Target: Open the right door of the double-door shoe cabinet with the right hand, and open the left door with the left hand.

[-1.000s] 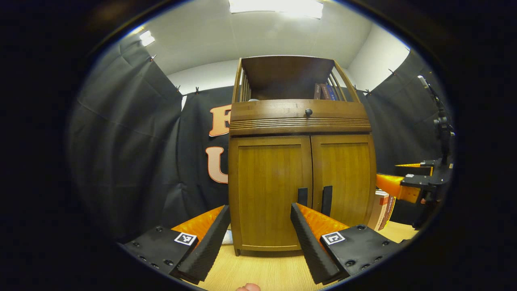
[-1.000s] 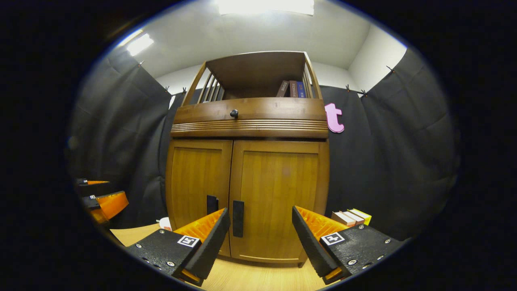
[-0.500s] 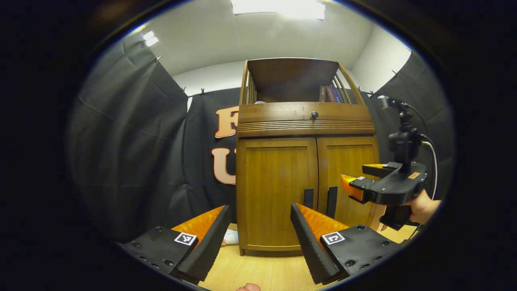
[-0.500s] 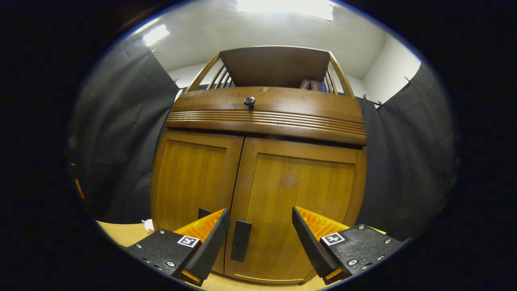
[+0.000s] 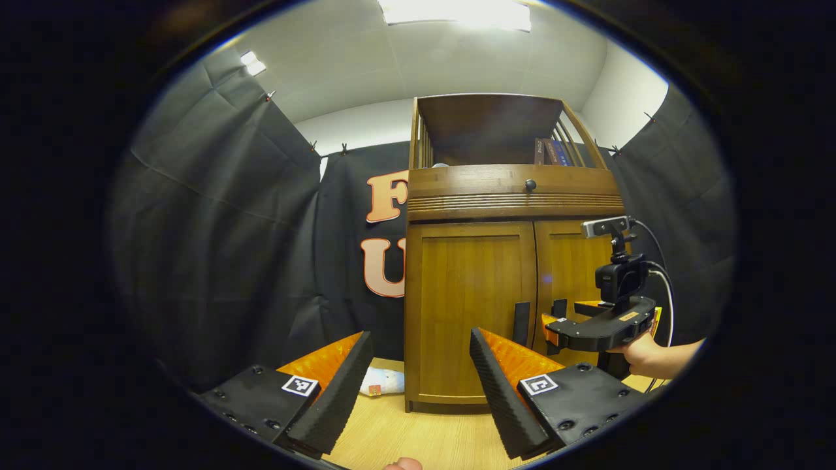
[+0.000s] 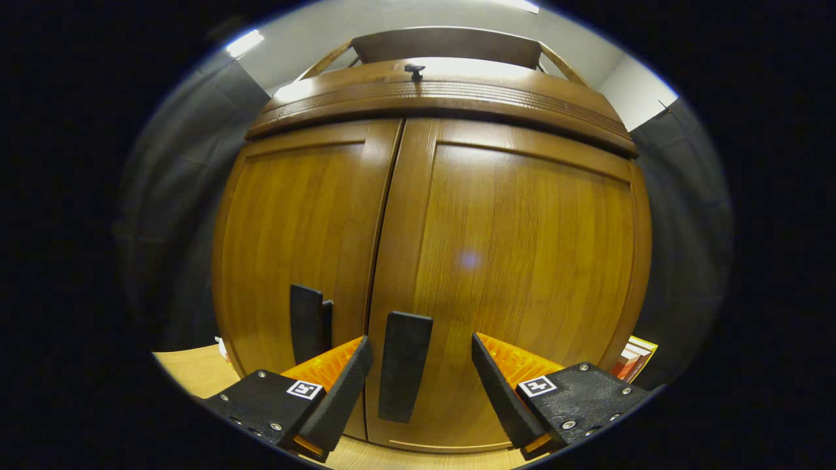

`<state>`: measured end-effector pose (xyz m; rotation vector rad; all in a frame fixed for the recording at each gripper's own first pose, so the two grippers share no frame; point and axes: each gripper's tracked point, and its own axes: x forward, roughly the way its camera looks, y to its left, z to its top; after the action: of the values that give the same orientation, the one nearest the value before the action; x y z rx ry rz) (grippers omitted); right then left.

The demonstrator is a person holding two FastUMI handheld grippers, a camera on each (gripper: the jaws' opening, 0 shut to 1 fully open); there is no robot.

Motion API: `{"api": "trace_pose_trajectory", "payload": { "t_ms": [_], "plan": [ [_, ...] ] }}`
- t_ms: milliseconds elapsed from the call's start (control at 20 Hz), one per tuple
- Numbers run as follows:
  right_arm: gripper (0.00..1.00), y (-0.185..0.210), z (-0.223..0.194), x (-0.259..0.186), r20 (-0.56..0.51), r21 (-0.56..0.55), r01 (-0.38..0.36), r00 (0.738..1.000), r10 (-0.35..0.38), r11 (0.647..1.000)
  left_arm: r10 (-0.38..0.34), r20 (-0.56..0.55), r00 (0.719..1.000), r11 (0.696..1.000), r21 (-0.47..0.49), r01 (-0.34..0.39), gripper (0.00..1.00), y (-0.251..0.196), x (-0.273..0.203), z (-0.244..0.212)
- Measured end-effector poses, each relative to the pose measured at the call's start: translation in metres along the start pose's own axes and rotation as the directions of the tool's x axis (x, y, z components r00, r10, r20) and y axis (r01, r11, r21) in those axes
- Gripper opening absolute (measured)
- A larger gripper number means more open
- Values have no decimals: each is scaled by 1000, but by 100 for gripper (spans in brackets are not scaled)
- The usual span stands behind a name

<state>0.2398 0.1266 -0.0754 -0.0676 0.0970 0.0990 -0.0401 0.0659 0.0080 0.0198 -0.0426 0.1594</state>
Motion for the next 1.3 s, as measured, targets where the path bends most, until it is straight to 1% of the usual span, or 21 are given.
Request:
{"api": "trace_pose_trajectory", "payload": {
  "t_ms": [50,100,200,250,300,400,450,500,550,600,650,700,750,800,900,950,1000,1100,1200,1250,1300],
  "plan": [
    [94,2,-3,4,-5,11,6,1000,-6,1000,3,0,1000,1000,0,-3,97,1,0,-1],
    [85,3,-2,3,3,14,26,1000,-26,1000,6,0,1000,1000,0,-6,97,2,0,-1],
    [83,6,-3,1,18,8,29,999,-29,1000,9,-5,1000,1000,-2,-9,96,3,1,-3],
    [78,8,-3,3,24,3,30,999,-30,1000,7,-9,1000,1000,-3,-7,97,3,0,-4],
    [76,11,-5,3,23,2,27,999,-27,1000,5,-12,1000,1000,-3,-5,96,2,0,-5],
    [66,17,-9,5,18,17,22,1000,-23,1000,2,-12,1000,1000,2,-2,96,1,1,-5],
    [52,24,-11,5,15,34,2,1000,-3,999,2,-11,1000,1000,3,-2,96,2,1,-5],
    [46,23,-12,4,14,53,12,1000,-13,998,0,-12,1000,1000,4,0,96,0,1,-5],
    [36,23,-13,4,16,90,7,1000,-8,996,-2,-13,1000,1000,7,2,97,0,0,-5],
    [35,22,-14,4,10,123,0,1000,-1,992,-2,-14,1000,1000,9,2,97,0,-1,-5],
    [31,20,-16,5,1,144,-8,1000,8,989,-3,-14,1000,1000,10,3,97,0,-2,-5],
    [24,22,-15,8,-7,145,-17,1000,18,989,-5,-15,1000,1000,10,5,97,-1,-3,-5],
    [21,22,-14,8,-11,135,-21,1000,23,991,-9,-17,1000,1000,7,9,96,-2,-4,-5],
    [29,22,-14,7,-12,125,-21,1000,23,992,-13,-18,1000,1000,3,14,97,-4,-7,-6],
    [23,22,-15,7,-17,125,-18,1000,20,992,-22,-18,1000,1000,1,22,97,-8,-10,-5],
    [28,23,-16,5,-15,124,-17,1000,19,992,-25,-17,1000,1000,4,26,97,-9,-12,-4],
    [23,22,-15,3,-15,120,-19,1000,21,993,-29,-18,999,1000,8,29,97,-10,-14,-3],
    [23,23,-16,-7,-19,117,-31,999,34,993,-33,-17,999,999,15,34,97,-12,-19,-2],
    [23,23,-14,-21,-15,137,-51,998,53,989,-35,-22,999,999,14,35,96,-13,-24,-2],
    [18,23,-14,-27,-13,146,-57,998,60,988,-35,-26,999,999,12,35,96,-13,-26,-3],
    [23,23,-13,-33,-14,149,-63,998,65,987,-36,-29,999,999,10,36,96,-15,-28,-3]
  ]
}}
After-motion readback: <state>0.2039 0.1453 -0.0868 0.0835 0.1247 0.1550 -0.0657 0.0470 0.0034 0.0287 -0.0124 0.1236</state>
